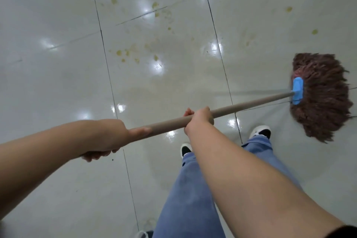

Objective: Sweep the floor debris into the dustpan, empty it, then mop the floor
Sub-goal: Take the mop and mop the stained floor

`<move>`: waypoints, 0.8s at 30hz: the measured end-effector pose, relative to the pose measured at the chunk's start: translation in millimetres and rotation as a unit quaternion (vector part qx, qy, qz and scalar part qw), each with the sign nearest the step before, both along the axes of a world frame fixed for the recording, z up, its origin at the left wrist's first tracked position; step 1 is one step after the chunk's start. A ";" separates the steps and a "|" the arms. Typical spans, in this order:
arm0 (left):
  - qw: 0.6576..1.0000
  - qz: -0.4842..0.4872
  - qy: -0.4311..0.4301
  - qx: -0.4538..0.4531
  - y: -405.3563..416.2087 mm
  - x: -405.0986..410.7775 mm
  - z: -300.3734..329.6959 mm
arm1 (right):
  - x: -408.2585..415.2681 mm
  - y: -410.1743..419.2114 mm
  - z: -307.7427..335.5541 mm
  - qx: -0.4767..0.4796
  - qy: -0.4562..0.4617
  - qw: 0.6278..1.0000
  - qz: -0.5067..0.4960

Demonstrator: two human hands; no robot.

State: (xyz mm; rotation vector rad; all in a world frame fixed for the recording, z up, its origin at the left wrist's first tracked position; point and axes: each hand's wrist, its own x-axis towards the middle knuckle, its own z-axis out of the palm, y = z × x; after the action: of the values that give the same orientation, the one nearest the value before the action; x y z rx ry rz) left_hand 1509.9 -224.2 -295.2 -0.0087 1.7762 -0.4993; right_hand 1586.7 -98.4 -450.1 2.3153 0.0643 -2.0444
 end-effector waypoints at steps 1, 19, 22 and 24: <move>1.000 -0.005 0.002 -0.001 11.1 1.6 -0.3 | 1.8 9.9 -0.8 0.001 0.001 1.000 -0.004; 0.974 0.043 -0.128 0.184 442.7 125.3 -96.1 | 137.7 462.9 -68.8 0.096 -0.079 0.992 0.000; 0.948 0.120 -0.216 0.199 490.8 149.4 -100.4 | 169.5 518.4 -71.4 0.113 -0.085 0.990 0.026; 0.935 0.129 -0.265 0.196 504.9 156.6 -99.6 | 183.2 536.9 -71.8 0.118 -0.080 0.989 0.047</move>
State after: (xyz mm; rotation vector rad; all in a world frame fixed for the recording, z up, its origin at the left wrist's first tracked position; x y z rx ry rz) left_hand 1666.5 280.6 -394.8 0.1569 1.2872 0.0561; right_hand 1769.9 438.5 -521.9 2.5493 0.4221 -1.8915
